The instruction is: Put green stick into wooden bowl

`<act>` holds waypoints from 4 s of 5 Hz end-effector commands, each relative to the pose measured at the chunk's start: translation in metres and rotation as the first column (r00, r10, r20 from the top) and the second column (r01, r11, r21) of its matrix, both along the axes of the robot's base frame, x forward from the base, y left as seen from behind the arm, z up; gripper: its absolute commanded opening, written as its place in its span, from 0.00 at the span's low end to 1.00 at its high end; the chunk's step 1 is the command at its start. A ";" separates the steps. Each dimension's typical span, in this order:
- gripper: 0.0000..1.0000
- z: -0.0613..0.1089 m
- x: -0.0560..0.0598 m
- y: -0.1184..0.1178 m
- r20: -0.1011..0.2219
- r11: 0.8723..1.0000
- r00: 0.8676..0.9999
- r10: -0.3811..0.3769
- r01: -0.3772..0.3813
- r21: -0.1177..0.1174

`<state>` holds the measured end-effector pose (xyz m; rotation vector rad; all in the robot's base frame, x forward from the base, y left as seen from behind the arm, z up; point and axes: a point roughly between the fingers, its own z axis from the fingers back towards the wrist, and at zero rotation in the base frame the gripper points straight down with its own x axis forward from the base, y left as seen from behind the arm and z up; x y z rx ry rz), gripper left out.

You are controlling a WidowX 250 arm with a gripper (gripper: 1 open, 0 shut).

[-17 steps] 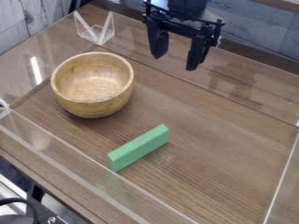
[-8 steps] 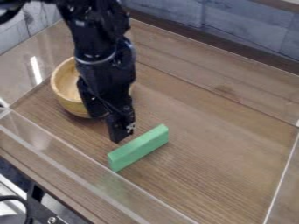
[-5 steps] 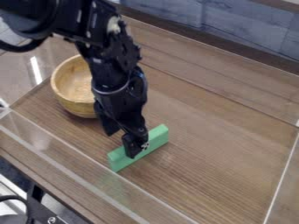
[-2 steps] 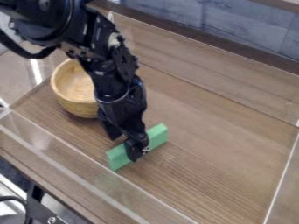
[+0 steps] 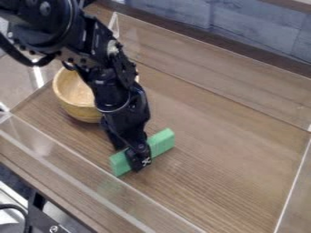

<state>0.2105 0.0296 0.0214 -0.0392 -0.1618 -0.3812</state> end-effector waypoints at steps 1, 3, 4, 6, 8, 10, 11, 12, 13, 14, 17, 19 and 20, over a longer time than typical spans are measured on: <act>1.00 0.001 0.007 -0.006 0.019 0.998 0.998 0.061 -0.061 -0.002; 1.00 0.003 0.016 0.000 0.020 0.994 0.994 0.107 -0.107 -0.011; 0.00 0.009 0.013 -0.003 0.020 1.000 1.000 0.024 -0.023 -0.015; 0.00 0.038 0.012 -0.004 0.054 0.999 0.999 0.008 -0.006 -0.037; 0.00 0.076 0.021 0.029 0.123 0.990 0.983 0.138 -0.132 -0.056; 0.00 0.087 0.040 0.091 0.153 0.963 0.951 0.270 -0.262 -0.068; 0.00 0.081 0.050 0.118 0.155 0.954 0.941 0.300 -0.291 -0.074; 0.00 0.080 0.052 0.148 0.147 0.950 0.939 0.310 -0.301 -0.079; 0.00 0.074 0.054 0.172 0.140 0.949 0.939 0.315 -0.306 -0.078; 0.00 0.062 0.056 0.171 0.136 0.945 0.935 0.327 -0.319 -0.078; 0.00 0.048 0.071 0.177 0.120 0.921 0.913 0.390 -0.384 -0.069; 0.00 0.041 0.075 0.165 0.107 0.932 0.926 0.361 -0.356 -0.070; 0.00 0.033 0.072 0.167 0.099 0.959 0.954 0.282 -0.276 -0.068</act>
